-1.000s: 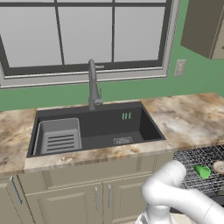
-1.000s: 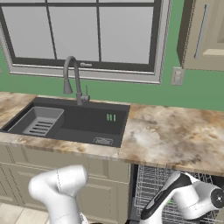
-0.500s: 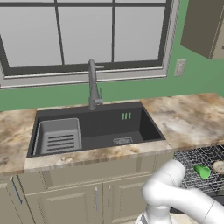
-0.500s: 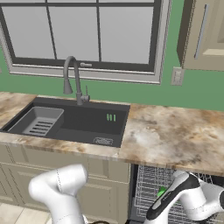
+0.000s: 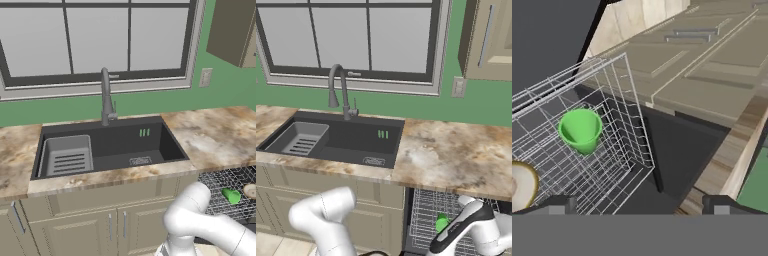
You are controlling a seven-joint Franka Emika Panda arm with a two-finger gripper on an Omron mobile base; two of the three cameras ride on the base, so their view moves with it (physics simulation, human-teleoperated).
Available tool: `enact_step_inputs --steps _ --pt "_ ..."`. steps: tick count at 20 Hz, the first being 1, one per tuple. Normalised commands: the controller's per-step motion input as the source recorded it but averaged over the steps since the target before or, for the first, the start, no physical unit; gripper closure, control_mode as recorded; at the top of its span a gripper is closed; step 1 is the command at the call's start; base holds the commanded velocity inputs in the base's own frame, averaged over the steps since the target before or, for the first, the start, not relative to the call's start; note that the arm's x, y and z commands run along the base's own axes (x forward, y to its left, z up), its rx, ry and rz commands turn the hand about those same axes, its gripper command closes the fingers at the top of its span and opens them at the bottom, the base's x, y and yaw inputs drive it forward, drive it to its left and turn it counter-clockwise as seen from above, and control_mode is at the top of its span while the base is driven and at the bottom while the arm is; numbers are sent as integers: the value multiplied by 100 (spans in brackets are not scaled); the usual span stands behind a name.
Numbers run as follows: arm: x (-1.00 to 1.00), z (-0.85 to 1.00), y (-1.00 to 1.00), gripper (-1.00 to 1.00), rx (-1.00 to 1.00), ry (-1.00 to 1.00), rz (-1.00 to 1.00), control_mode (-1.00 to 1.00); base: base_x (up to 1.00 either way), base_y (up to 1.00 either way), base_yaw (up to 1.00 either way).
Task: Pick up the cup and bowl from the counter, place them in the dishwasher, and close the dishwasher door.
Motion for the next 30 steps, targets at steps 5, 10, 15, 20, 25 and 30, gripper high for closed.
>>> enact_step_inputs --steps 5,10,15,20,25,30 --pt "-35 0 -1 -100 3 -2 5 -100 0 0 0" --pt "-55 0 0 -100 0 -6 7 -100 0 0 0" --pt "-68 0 0 -100 0 -11 4 -100 0 0 0" --pt "-72 0 13 -100 0 -16 0 -100 0 0 0" --pt "-61 0 32 -100 -2 -17 0 -100 0 0 0" --pt "-49 0 45 -100 -1 -16 0 -100 0 0 0"
